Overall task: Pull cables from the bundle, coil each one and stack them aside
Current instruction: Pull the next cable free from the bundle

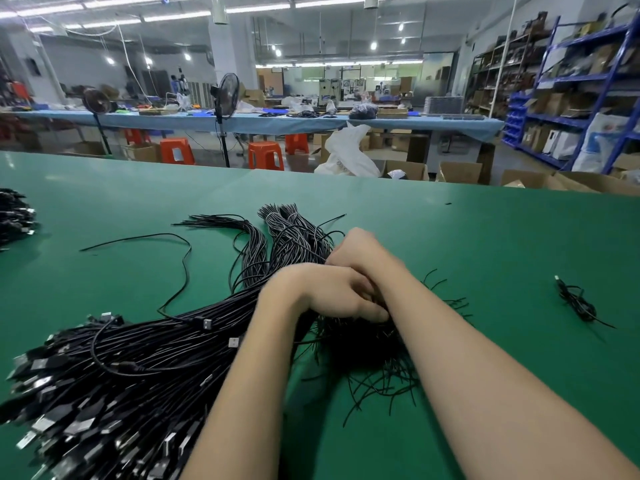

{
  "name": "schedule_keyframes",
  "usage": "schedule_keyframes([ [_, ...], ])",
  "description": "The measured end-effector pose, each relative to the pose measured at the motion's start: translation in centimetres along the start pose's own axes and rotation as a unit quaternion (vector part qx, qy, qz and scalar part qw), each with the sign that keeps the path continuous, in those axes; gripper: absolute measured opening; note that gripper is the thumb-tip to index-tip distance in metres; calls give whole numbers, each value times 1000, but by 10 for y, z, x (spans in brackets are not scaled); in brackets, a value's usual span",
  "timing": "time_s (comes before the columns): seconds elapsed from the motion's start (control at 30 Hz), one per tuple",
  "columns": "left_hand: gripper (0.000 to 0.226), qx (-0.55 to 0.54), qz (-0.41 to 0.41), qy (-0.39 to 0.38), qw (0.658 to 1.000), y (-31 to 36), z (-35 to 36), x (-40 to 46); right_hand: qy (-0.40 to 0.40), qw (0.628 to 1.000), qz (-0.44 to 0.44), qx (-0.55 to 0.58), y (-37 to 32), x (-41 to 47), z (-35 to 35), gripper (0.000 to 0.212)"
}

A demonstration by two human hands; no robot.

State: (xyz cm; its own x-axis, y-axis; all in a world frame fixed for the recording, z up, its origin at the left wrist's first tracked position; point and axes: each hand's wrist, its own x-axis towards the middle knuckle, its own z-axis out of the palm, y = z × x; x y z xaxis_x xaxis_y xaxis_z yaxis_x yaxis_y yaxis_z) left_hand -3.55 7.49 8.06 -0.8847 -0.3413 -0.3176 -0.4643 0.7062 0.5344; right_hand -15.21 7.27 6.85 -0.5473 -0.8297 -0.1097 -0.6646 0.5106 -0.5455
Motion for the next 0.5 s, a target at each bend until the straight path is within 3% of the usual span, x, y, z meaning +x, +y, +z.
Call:
schedule_keyframes([
  [0.07, 19, -83, -16, 23, 996, -15, -11, -9, 18, 1000, 3, 12, 4, -4, -1, 7],
  [0.13, 25, -133, -70, 99, 984, -30, -16, -6, 35, 999, 1, 13, 7, -10, -3, 6],
  [0.23, 32, -240, -150, 247, 927, -45, -11, 14, 60, 998, -17, 22, 9, -26, -3, 21],
  [0.3, 39, -321, -152, 313, 881, -48, -7, 26, 64, 996, -32, 43, 13, -46, -6, 17],
  [0.43, 39, -342, -139, 377, 850, -55, -1, 34, 17, 995, -77, 63, 39, -94, -30, 4],
  [0.5, 31, -381, -117, 358, 844, -51, 2, 34, -44, 994, -75, 66, 59, -114, -44, 4],
])
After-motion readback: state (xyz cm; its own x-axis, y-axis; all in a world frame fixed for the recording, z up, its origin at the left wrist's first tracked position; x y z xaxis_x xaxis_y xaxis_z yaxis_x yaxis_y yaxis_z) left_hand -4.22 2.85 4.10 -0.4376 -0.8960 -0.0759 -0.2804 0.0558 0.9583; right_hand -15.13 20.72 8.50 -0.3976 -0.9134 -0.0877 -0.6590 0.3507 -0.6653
